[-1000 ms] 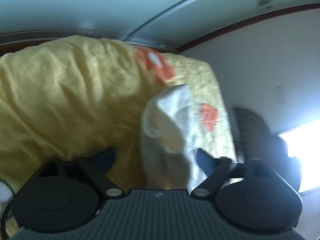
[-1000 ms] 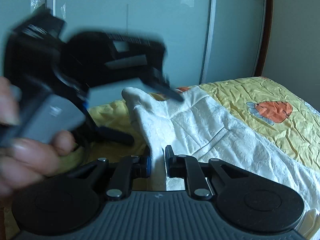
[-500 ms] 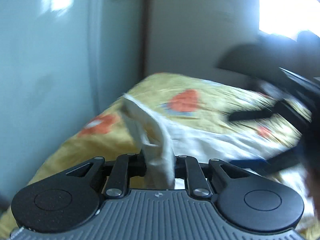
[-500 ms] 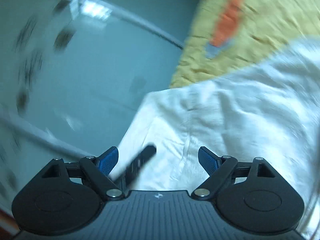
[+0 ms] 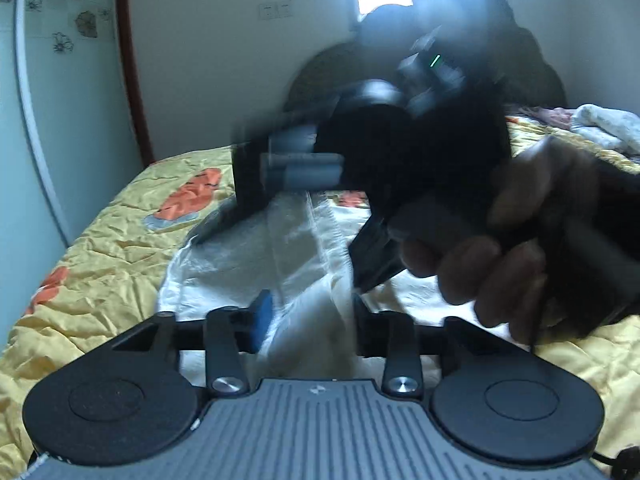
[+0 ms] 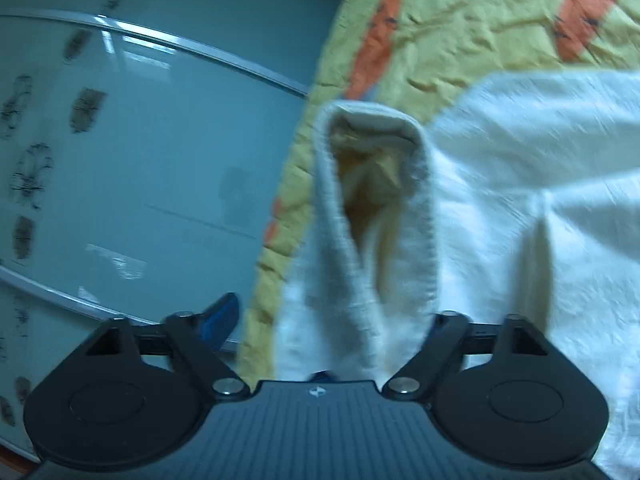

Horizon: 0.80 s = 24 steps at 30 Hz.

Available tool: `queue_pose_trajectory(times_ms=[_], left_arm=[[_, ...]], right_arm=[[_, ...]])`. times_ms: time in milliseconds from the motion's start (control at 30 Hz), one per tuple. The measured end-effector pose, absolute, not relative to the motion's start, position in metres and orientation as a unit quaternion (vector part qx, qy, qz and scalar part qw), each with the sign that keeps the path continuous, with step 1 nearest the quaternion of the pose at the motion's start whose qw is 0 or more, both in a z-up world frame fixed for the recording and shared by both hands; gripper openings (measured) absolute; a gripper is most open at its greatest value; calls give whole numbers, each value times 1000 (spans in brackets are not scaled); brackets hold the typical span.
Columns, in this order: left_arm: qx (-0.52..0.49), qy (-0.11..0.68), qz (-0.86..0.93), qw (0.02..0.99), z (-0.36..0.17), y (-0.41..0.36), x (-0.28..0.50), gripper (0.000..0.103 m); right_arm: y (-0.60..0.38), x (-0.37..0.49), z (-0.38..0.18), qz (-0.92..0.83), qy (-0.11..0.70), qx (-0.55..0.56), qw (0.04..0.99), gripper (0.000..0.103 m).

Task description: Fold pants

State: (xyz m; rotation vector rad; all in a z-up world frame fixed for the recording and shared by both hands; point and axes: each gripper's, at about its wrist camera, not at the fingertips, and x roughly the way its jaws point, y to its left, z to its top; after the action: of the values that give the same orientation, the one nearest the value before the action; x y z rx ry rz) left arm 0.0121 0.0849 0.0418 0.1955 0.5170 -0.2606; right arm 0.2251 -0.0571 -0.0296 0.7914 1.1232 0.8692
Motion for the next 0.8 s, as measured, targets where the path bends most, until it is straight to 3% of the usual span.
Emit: queue_pose_trajectory(times_ms=[33,133,500,800], left_arm=[[90,253,-141,953,42,89,2,54],[87,244,-156,953,47,100,-22,58],[-75,174,-133,973,112,154,-53,80],[-62,204,-232,949,100,92,-7,80]], right_arm=[[-56,226,-37,386,515,354,678,24],[-58,221,-45,387,512,354,680,18],[-109,217,25,444,458,307,706,14],[-269,209,56,359,504,191,762,14]])
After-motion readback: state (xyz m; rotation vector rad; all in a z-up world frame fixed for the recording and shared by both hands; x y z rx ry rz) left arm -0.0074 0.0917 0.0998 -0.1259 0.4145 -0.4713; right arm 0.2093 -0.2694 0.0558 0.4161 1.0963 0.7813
